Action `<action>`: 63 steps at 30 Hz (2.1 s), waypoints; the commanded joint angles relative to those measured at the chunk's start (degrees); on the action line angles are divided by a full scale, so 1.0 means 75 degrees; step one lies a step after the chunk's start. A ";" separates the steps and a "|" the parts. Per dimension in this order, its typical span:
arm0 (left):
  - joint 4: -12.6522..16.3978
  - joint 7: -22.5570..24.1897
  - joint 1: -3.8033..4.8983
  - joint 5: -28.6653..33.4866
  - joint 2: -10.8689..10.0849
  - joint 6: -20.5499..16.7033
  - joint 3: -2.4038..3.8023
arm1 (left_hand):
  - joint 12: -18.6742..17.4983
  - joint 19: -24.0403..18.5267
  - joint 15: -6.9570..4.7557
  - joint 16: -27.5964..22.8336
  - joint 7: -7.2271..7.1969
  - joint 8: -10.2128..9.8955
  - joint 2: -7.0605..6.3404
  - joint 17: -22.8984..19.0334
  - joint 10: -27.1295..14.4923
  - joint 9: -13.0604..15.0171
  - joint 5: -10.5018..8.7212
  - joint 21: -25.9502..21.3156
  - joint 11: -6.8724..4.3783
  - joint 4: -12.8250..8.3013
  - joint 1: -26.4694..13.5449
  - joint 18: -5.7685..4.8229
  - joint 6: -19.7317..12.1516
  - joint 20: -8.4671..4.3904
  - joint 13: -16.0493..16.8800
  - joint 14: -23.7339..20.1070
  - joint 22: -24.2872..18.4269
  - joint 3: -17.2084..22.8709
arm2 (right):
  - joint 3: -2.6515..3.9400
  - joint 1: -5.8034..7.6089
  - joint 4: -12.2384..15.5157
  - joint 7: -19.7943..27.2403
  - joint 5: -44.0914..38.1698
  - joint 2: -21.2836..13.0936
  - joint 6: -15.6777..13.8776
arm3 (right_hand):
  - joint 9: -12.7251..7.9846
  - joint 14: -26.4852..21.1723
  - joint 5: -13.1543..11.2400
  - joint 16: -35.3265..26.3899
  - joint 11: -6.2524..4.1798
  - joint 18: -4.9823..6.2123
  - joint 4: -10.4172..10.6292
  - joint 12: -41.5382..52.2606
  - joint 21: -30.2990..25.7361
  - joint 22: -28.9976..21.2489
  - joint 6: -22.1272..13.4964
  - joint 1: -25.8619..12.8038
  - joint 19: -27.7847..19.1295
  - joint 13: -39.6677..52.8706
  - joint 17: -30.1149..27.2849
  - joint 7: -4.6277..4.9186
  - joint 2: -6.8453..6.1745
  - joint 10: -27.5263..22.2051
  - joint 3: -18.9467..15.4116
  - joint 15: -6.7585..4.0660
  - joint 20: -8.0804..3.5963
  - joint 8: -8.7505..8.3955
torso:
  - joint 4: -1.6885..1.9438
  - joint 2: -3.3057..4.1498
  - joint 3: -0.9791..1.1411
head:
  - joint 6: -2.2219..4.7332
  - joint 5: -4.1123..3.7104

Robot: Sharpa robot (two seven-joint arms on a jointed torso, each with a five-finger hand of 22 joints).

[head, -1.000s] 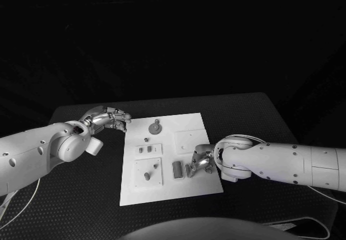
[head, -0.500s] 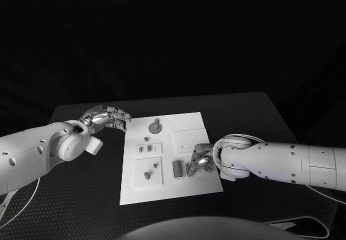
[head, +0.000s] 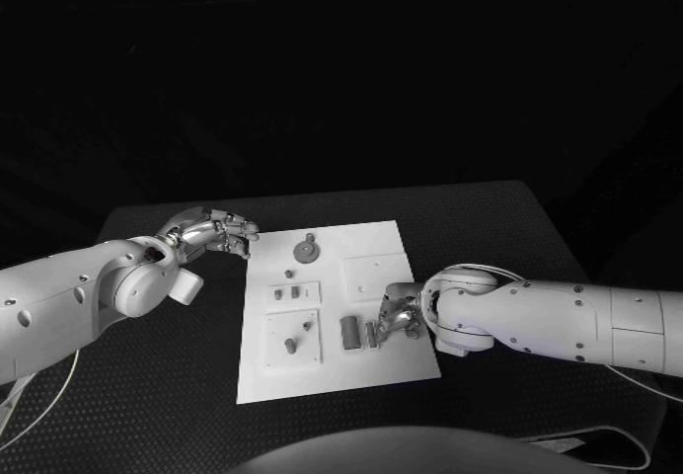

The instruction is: Assemble the parts on the task board

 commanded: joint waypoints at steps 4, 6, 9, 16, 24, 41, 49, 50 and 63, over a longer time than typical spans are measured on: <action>0.0014 0.0041 0.0003 -0.0009 0.0008 0.0114 0.0004 | 0.0035 -0.0038 0.0031 -0.0032 -0.0046 0.0016 -0.0033 0.0008 -0.0041 -0.0013 -0.0037 -0.0014 0.0000 0.0008 -0.0046 0.0127 -0.0008 0.0004 -0.0012 -0.0007 -0.0010 -0.0055 | -0.0002 -0.0012 0.0005 0.0023 -0.0136 0.0008 0.0110 | 0.0016 0.0028 -0.0028 0.0024 0.0010 0.0107 -0.0050 -0.0013 -0.0018 0.0164 0.0018 0.0121 -0.0020 0.0005 0.0003 -0.0007 -0.0015 0.0058 -0.0034 -0.0020 -0.0037 0.0029 | -0.0002 -0.0001 0.0001 | -0.0005 0.0002; 0.0017 0.0037 0.0003 -0.0009 0.0008 0.0121 0.0004 | 0.0035 -0.0038 0.0031 -0.0033 -0.0046 0.0016 -0.0033 0.0008 -0.0041 -0.0013 -0.0037 -0.0014 0.0000 0.0008 -0.0046 0.0127 -0.0008 0.0004 -0.0012 -0.0007 -0.0010 -0.0055 | -0.0002 -0.0012 0.0007 0.0026 -0.0135 0.0011 0.0112 | 0.0017 0.0030 -0.0028 0.0024 0.0011 0.0107 -0.0049 -0.0014 -0.0016 0.0165 0.0018 0.0125 -0.0021 0.0005 0.0009 -0.0006 -0.0019 0.0059 -0.0044 -0.0019 -0.0035 0.0030 | -0.0003 -0.0001 -0.0001 | -0.0003 0.0003; 0.0014 0.0032 0.0003 -0.0010 0.0008 0.0126 0.0004 | 0.0035 -0.0038 0.0031 -0.0033 -0.0046 0.0016 -0.0034 0.0009 -0.0041 -0.0013 -0.0037 -0.0014 0.0000 0.0008 -0.0047 0.0127 -0.0009 0.0005 -0.0012 -0.0007 -0.0010 -0.0056 | -0.0002 -0.0018 -0.0003 0.0024 -0.0133 0.0017 0.0101 | 0.0018 0.0032 -0.0028 0.0025 0.0013 0.0107 -0.0044 -0.0015 -0.0013 0.0165 0.0019 0.0122 -0.0022 0.0005 0.0015 -0.0005 -0.0026 0.0061 -0.0066 -0.0017 -0.0030 0.0032 | -0.0002 -0.0002 -0.0002 | 0.0000 -0.0002; 0.0012 0.0035 0.0003 -0.0011 0.0011 0.0122 0.0004 | 0.0035 -0.0039 0.0031 -0.0034 -0.0046 0.0016 -0.0034 0.0010 -0.0041 -0.0013 -0.0037 -0.0015 0.0000 0.0009 -0.0049 0.0127 -0.0009 0.0005 -0.0013 -0.0008 -0.0011 -0.0057 | -0.0002 -0.0020 -0.0035 0.0016 -0.0133 -0.0003 0.0030 | 0.0020 0.0033 -0.0028 0.0025 0.0014 0.0107 -0.0039 -0.0017 -0.0010 0.0163 0.0019 0.0111 -0.0022 0.0005 0.0016 -0.0003 -0.0017 0.0064 -0.0096 -0.0015 -0.0021 0.0034 | 0.0000 -0.0004 -0.0005 | 0.0020 -0.0006; 0.0019 0.0079 0.0003 0.0079 0.0009 0.0091 0.0004 | 0.0035 -0.0039 0.0031 -0.0035 -0.0045 0.0015 -0.0034 0.0011 -0.0042 -0.0014 -0.0037 -0.0015 0.0000 0.0009 -0.0051 0.0127 -0.0010 0.0005 -0.0013 -0.0008 -0.0011 -0.0058 | 0.0019 0.0002 0.0067 0.0163 -0.0152 -0.0236 -0.0143 | 0.0016 0.0019 -0.0029 0.0020 0.0020 0.0107 -0.0039 -0.0027 -0.0007 0.0160 0.0003 0.0091 -0.0028 0.0004 -0.0008 0.0002 -0.0113 0.0061 -0.0169 -0.0015 -0.0009 0.0027 | -0.0012 -0.0013 -0.0006 | 0.0141 0.0015; -0.0177 0.0299 0.0127 0.0884 0.0042 -0.0445 0.0016 | 0.0059 -0.0824 0.0324 -0.0805 -0.0045 0.0021 -0.0039 -0.0286 -0.0025 -0.0015 -0.0036 -0.0085 0.0037 0.0002 -0.0050 0.0028 -0.0015 0.0264 -0.0018 -0.0636 -0.0298 0.0033 | 0.0778 0.0650 -0.1608 0.3775 0.2632 0.0043 -0.1228 | -0.0128 -0.0462 -0.0031 -0.0223 0.0368 0.0103 0.0133 -0.0246 -0.0250 0.0122 -0.0828 -0.0204 -0.0365 -0.0034 -0.0336 0.0366 -0.0848 -0.0423 -0.0104 0.0277 0.0190 -0.0384 | -0.0095 -0.0244 -0.0098 | 0.1140 0.0148; -0.0660 0.0574 0.0315 0.1451 0.0263 -0.0778 0.0027 | -0.0178 -0.2145 0.0907 -0.2012 -0.0041 -0.0115 -0.0044 -0.0683 -0.0425 -0.0074 -0.0036 -0.0090 0.0222 -0.0005 0.0019 0.0021 -0.0332 0.0840 -0.0182 -0.1616 -0.0974 0.0191 | 0.1051 0.0705 -0.3760 0.5076 0.4502 0.0935 -0.1124 | -0.0081 -0.1815 -0.0017 -0.1502 0.0531 -0.0163 0.0001 -0.1566 -0.1196 -0.0100 -0.1088 -0.0044 -0.1804 -0.0882 -0.0872 0.0506 -0.0500 -0.1620 0.0008 0.0455 0.0647 -0.0425 | -0.0113 -0.0551 -0.0210 | 0.1510 0.0312; -0.0708 0.0608 0.0336 0.1477 0.0274 -0.0789 0.0028 | -0.0231 -0.2221 0.0938 -0.2086 -0.0042 -0.0132 -0.0046 -0.0708 -0.0512 -0.0082 -0.0036 -0.0090 0.0246 -0.0005 0.0022 0.0024 -0.0372 0.0873 -0.0220 -0.1676 -0.1024 0.0195 | 0.1081 0.0699 -0.3963 0.5200 0.4747 0.1039 -0.1067 | -0.0084 -0.1916 -0.0019 -0.1637 0.0562 -0.0186 0.0014 -0.1703 -0.1289 -0.0137 -0.1143 -0.0037 -0.1917 -0.0991 -0.0934 0.0536 -0.0482 -0.1691 0.0017 0.0487 0.0681 -0.0447 | -0.0104 -0.0594 -0.0221 | 0.1533 0.0342; -0.1535 0.0930 0.0406 0.1993 0.0784 -0.0817 0.0072 | -0.0620 -0.3709 0.1195 -0.3260 -0.0517 -0.0636 -0.0034 -0.1247 -0.2228 -0.0227 -0.0044 -0.0085 0.0063 0.0010 -0.0333 -0.0114 -0.1606 0.1365 -0.0930 -0.2988 -0.1978 -0.0101 | 0.1939 0.0286 -0.5177 0.6217 0.5810 0.1793 -0.0331 | -0.0274 -0.5942 -0.0011 -0.7265 0.1577 -0.1375 -0.0032 -0.6400 -0.4251 -0.1281 -0.3019 -0.0771 -0.5988 -0.4692 -0.3676 0.0705 -0.0255 -0.4003 -0.0791 0.2499 0.1601 -0.1140 | -0.0100 -0.0825 -0.0227 | 0.1905 0.0571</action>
